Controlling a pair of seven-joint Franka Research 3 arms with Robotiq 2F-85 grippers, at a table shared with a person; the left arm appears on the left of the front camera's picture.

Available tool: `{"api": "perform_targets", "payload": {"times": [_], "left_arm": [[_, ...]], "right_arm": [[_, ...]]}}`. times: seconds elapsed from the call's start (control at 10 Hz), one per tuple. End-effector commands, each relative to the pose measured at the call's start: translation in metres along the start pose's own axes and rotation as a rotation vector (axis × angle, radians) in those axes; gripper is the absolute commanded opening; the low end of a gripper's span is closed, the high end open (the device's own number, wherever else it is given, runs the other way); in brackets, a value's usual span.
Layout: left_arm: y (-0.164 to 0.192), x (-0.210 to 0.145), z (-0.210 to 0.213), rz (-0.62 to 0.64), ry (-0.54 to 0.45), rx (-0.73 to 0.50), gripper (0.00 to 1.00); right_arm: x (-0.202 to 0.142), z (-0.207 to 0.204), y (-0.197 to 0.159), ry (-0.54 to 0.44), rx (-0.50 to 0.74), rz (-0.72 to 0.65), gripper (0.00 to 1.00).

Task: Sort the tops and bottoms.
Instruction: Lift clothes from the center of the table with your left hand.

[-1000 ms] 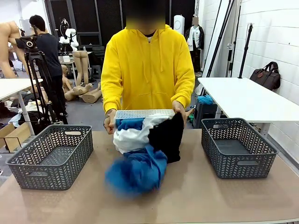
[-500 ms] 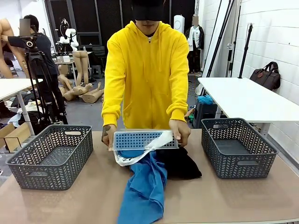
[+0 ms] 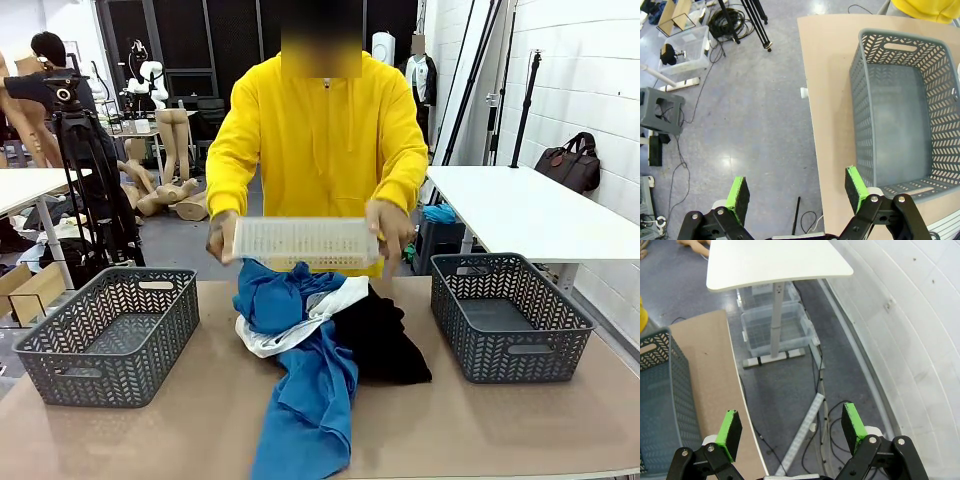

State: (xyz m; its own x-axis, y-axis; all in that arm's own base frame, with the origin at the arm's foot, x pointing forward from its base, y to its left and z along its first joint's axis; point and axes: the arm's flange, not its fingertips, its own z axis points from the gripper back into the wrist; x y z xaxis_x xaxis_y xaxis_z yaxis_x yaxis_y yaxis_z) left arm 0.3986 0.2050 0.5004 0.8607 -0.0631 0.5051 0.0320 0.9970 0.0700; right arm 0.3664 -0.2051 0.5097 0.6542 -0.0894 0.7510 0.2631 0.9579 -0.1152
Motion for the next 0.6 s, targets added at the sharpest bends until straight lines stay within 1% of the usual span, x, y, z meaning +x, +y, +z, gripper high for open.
{"api": "perform_targets", "payload": {"times": [0.0,0.5], "left_arm": [[0.0036,-0.0012,-0.0002,-0.01,0.007,0.012,1.0],[0.0036,-0.0012,-0.0002,-0.01,0.007,0.012,1.0]], "right_arm": [[-0.0008,0.0007,-0.0008,0.008,-0.002,0.011,1.0],[-0.0008,0.0007,-0.0008,0.008,-0.002,0.011,1.0]]}}
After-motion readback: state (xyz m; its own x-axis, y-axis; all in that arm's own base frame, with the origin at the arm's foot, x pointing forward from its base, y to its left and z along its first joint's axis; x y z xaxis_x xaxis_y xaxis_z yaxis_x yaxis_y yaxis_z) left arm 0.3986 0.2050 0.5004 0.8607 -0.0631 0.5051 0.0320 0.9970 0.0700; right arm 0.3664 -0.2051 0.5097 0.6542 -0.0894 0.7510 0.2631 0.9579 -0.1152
